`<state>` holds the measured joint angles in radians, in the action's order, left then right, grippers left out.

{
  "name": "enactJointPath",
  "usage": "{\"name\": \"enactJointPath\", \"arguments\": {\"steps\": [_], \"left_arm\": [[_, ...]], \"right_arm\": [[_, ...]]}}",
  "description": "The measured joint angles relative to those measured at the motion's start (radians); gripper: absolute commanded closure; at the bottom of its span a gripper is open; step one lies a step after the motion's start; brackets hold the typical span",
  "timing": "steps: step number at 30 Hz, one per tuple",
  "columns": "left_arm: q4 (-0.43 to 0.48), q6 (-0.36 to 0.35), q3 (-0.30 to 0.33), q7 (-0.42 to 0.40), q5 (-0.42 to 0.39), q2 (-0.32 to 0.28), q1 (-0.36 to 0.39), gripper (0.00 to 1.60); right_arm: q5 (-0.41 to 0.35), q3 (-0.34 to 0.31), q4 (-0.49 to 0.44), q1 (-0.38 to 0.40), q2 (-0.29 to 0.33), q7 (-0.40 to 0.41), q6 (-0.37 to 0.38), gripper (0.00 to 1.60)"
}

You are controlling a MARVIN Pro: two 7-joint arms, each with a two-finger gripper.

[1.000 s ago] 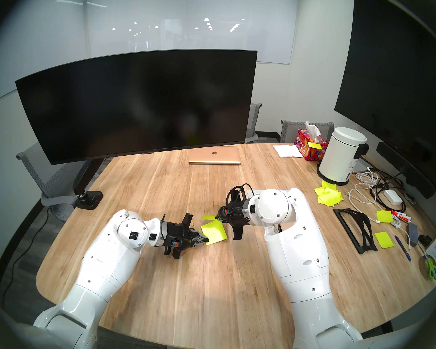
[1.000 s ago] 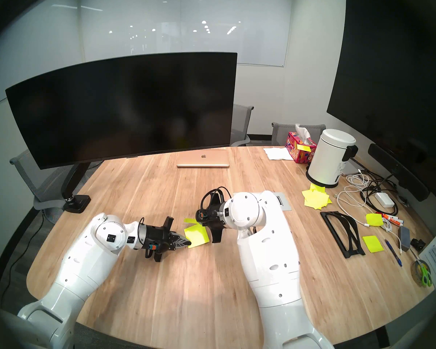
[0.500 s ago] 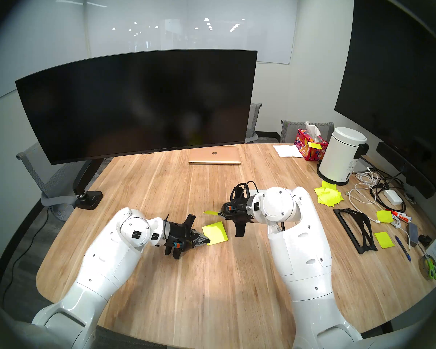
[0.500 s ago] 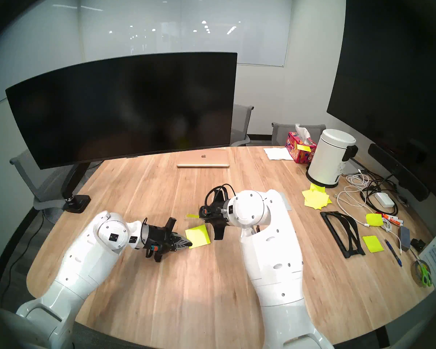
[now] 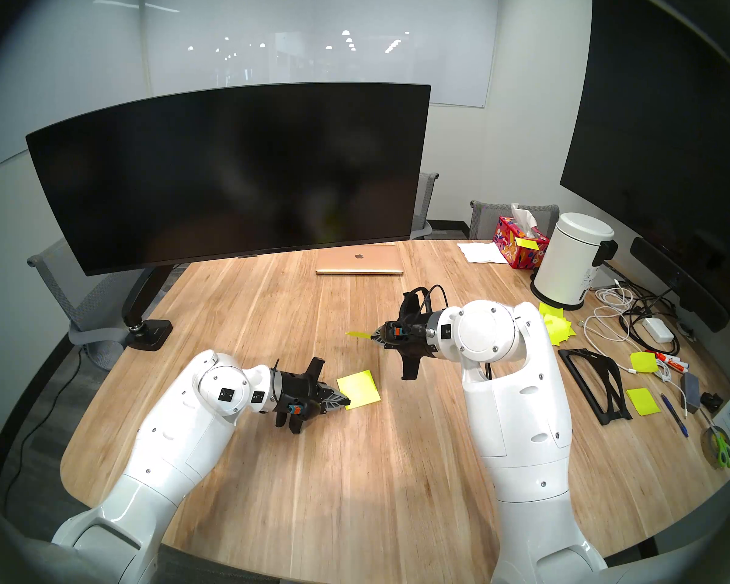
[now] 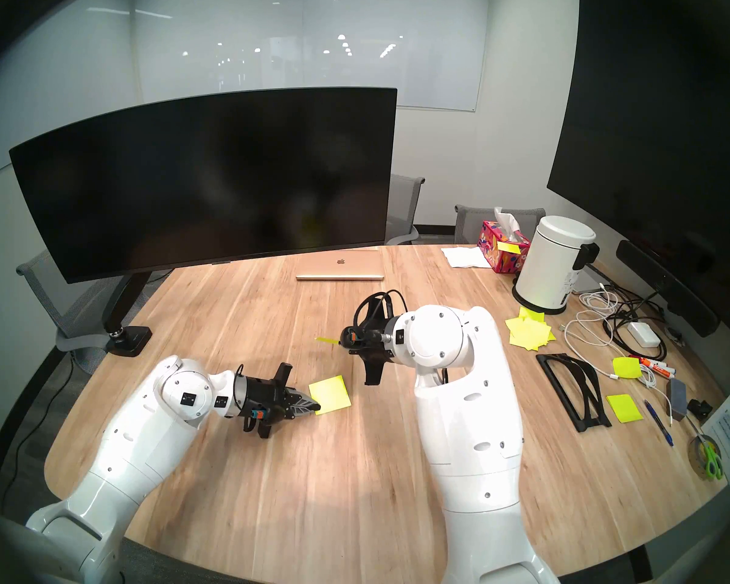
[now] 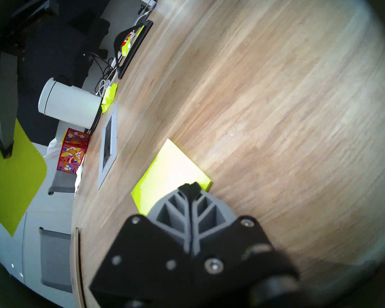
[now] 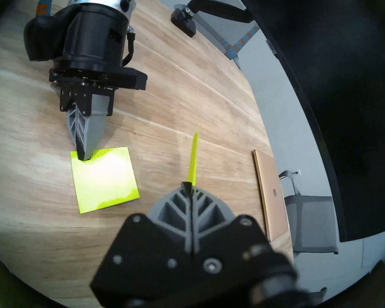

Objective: Peel one sticky note off the pad and stick it onto the monitor, then press it flat

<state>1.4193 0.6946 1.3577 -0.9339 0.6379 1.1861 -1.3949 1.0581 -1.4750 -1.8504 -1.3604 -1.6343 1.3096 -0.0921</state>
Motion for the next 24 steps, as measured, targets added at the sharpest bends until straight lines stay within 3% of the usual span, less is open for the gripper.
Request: {"name": "enactJointPath", "arguments": {"steps": [6,9,10,11,16,24], "left_arm": [[-0.004,-0.03,0.059,0.085,-0.062,0.005,-0.054,1.6],[-0.01,-0.057,0.122,0.138,-0.062,-0.008,-0.08,1.6],[-0.009,-0.062,0.138,0.15,-0.061,-0.014,-0.087,0.71],[-0.009,-0.064,0.146,0.155,-0.061,-0.016,-0.09,0.0],[0.03,-0.1,0.256,0.245,-0.066,-0.03,-0.154,0.0],[0.103,-0.14,0.33,0.342,-0.041,0.001,-0.252,0.0]], "right_arm": [[-0.003,0.003,-0.017,-0.02,0.0,0.021,-0.004,1.6],[-0.003,0.011,-0.024,-0.029,0.0,0.029,-0.006,1.6],[-0.003,0.013,-0.026,-0.03,0.0,0.031,-0.007,1.6],[-0.003,0.014,-0.027,-0.031,0.0,0.032,-0.007,1.6],[-0.002,0.031,-0.049,-0.047,0.0,0.033,-0.003,1.6],[0.054,0.059,-0.093,-0.068,0.002,-0.004,0.01,1.6]]}}
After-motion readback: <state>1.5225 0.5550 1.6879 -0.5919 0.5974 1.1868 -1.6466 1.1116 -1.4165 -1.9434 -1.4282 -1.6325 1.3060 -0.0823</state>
